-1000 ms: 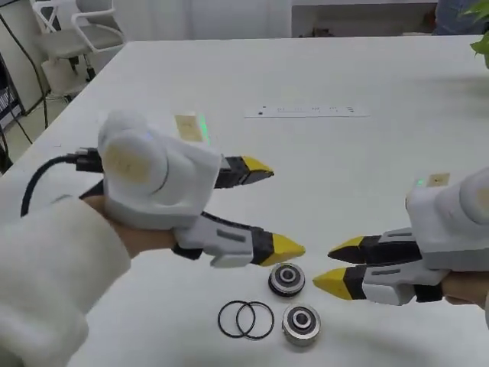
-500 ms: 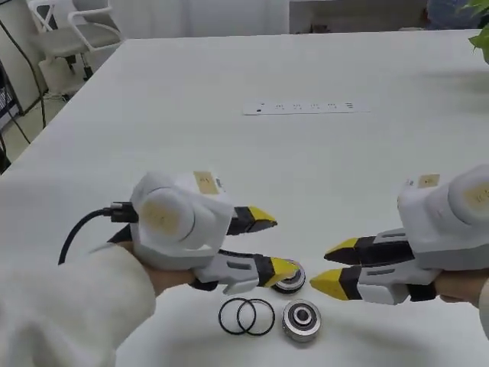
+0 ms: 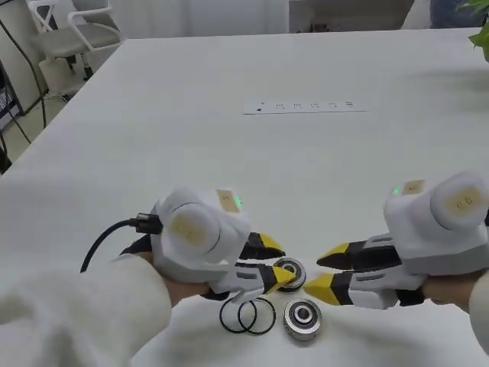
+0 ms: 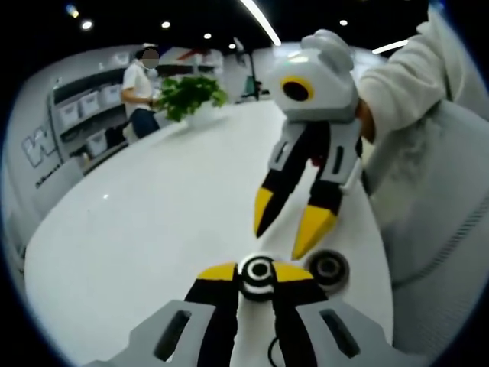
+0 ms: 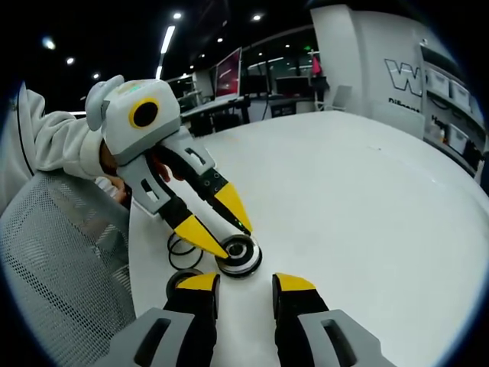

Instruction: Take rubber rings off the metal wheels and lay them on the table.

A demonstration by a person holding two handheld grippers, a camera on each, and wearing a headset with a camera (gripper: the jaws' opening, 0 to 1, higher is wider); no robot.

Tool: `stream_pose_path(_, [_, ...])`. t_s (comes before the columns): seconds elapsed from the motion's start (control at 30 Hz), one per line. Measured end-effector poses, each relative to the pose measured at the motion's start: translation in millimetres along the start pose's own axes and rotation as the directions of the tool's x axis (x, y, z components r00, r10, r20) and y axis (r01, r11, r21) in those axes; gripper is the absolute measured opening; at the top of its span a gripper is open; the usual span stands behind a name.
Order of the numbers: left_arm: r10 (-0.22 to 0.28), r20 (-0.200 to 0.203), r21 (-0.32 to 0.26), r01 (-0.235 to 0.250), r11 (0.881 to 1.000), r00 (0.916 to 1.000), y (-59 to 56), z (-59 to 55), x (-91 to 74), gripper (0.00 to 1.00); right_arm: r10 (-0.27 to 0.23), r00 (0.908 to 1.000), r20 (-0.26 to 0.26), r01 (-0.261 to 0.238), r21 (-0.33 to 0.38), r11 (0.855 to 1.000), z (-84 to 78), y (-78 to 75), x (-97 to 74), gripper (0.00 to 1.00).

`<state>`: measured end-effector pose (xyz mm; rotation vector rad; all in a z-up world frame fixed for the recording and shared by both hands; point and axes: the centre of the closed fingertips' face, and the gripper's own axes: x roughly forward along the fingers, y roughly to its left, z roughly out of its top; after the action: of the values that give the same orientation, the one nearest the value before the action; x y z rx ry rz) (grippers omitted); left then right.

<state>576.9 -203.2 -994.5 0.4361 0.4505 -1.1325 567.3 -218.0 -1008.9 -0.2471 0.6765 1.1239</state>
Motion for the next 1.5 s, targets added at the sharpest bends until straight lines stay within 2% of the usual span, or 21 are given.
stream_pose_path(0.33, [-0.046, 0.005, -0.033, 0.047, 0.998, 0.9989, -11.3, 0.2, 2.1, 0.04, 0.006, 1.0000, -0.007, -0.006, 0.001, 1.000, -2.2, 1.7, 2.3, 0.25])
stream_pose_path(0.47, [-0.035, 0.000, -0.009, 0.035, 0.999, 0.9994, -9.7, 0.5, 1.6, 0.07, 0.007, 1.0000, -0.004, -0.007, 0.004, 1.000, -1.7, 1.5, 2.2, 0.25])
stream_pose_path(0.93, [-0.010, 0.008, -0.038, 0.010, 0.999, 0.9999, -3.1, -0.3, 2.4, 0.13, 0.010, 0.9999, -0.004, -0.010, 0.004, 1.000, -1.5, 2.7, 2.7, 0.25])
stream_pose_path(1.07, [-0.016, 0.011, -0.039, 0.016, 0.999, 0.9998, -4.7, -1.0, 2.6, 0.12, 0.010, 0.9999, -0.005, -0.010, 0.006, 1.000, -1.7, 2.4, 2.7, 0.25])
stream_pose_path(1.13, [-0.032, 0.001, -0.043, 0.032, 0.999, 0.9995, -7.6, -3.0, 3.0, 0.16, 0.011, 0.9999, -0.001, -0.011, 0.011, 1.000, -0.9, 2.6, 2.6, 0.26])
stream_pose_path(1.17, [-0.040, 0.017, -0.040, 0.040, 0.998, 0.9991, -9.5, -0.7, 3.7, 0.19, 0.013, 0.9999, 0.001, -0.013, 0.020, 1.000, -0.4, 3.0, 2.6, 0.26])
stream_pose_path(1.2, [-0.047, 0.002, -0.043, 0.047, 0.998, 0.9989, -11.8, -3.5, 3.7, 0.23, 0.014, 0.9999, 0.002, -0.014, 0.023, 1.000, -0.2, 3.1, 2.6, 0.27])
stream_pose_path(1.23, [-0.042, 0.000, -0.001, 0.042, 0.999, 0.9991, -10.9, -4.2, 4.7, 0.22, 0.011, 0.9999, -0.010, -0.011, 0.019, 1.000, -2.0, 3.0, 2.7, 0.27])
stream_pose_path(1.27, [-0.036, -0.006, 0.000, 0.036, 0.999, 0.9993, -11.2, -4.9, 5.6, 0.22, 0.009, 0.9999, -0.006, -0.009, 0.013, 1.000, -1.6, 2.6, 3.0, 0.27])
stream_pose_path(1.37, [-0.038, -0.003, -0.039, 0.038, 0.999, 0.9993, -10.1, -5.0, 5.0, 0.21, 0.011, 0.9999, -0.004, -0.011, 0.015, 1.000, -0.9, 2.7, 2.8, 0.26])
stream_pose_path(1.5, [-0.043, 0.002, -0.058, 0.043, 0.997, 0.9991, -9.3, -5.1, 4.6, 0.21, 0.010, 0.9999, -0.006, -0.010, 0.014, 1.000, -1.3, 2.1, 2.9, 0.26])
